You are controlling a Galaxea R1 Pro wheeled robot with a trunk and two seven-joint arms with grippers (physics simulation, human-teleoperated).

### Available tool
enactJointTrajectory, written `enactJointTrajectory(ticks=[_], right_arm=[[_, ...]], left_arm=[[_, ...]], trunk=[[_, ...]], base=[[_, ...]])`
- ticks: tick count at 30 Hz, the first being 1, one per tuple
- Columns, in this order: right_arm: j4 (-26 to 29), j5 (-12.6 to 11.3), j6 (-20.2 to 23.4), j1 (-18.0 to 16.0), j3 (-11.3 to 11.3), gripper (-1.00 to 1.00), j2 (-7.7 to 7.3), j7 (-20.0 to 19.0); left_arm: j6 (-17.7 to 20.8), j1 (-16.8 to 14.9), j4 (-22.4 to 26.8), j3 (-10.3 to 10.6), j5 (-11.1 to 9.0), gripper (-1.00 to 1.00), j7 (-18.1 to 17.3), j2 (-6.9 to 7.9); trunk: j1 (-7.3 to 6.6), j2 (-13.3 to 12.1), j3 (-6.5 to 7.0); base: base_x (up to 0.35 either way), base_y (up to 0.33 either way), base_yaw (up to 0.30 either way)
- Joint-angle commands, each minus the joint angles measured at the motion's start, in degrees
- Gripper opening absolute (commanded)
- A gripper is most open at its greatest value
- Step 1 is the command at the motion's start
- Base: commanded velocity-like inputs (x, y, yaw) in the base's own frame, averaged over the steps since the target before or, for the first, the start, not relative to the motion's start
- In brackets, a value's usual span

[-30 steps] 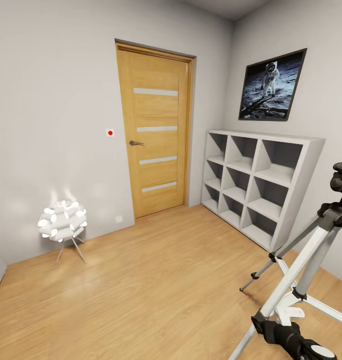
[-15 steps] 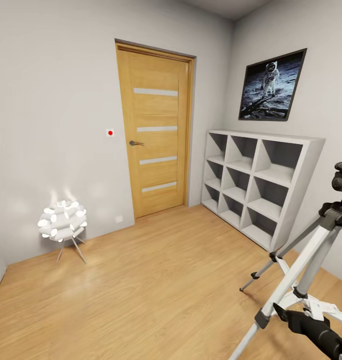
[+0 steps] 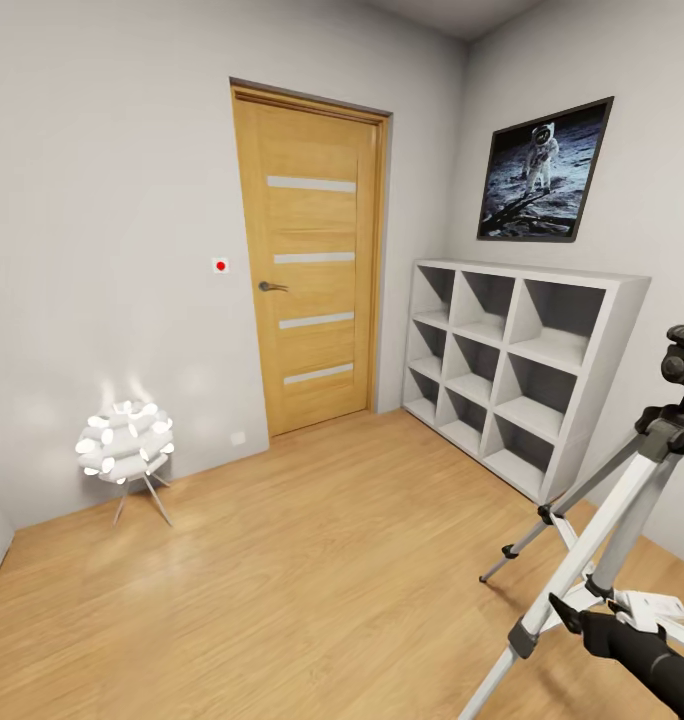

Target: Attach the digital camera to the camera tripod in the bedroom.

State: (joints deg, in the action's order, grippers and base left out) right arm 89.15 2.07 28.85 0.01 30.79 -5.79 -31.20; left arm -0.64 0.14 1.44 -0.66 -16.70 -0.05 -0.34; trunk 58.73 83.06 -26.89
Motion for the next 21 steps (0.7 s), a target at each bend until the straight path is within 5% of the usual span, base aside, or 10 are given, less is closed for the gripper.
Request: enactJointTrajectory(ticks=[1, 21], right_arm=[[0.2, 0.2, 0.2, 0.0, 0.0, 1.0, 0.0, -0.6], [0.8, 0.2, -1.5, 0.0, 0.0, 1.0, 0.16, -8.8]], left_arm=[[-0.1, 0.0, 0.1, 0.0, -0.3, 1.0, 0.0, -0.01], [-0.1, 0.0, 0.1, 0.0, -0.3, 1.0, 0.0, -0.01]], trunk=[[0.0, 0.0, -0.04], [0.0, 0.0, -0.04]], base=[[0.0, 0.0, 0.0], [0.0, 0.0, 0.0]])
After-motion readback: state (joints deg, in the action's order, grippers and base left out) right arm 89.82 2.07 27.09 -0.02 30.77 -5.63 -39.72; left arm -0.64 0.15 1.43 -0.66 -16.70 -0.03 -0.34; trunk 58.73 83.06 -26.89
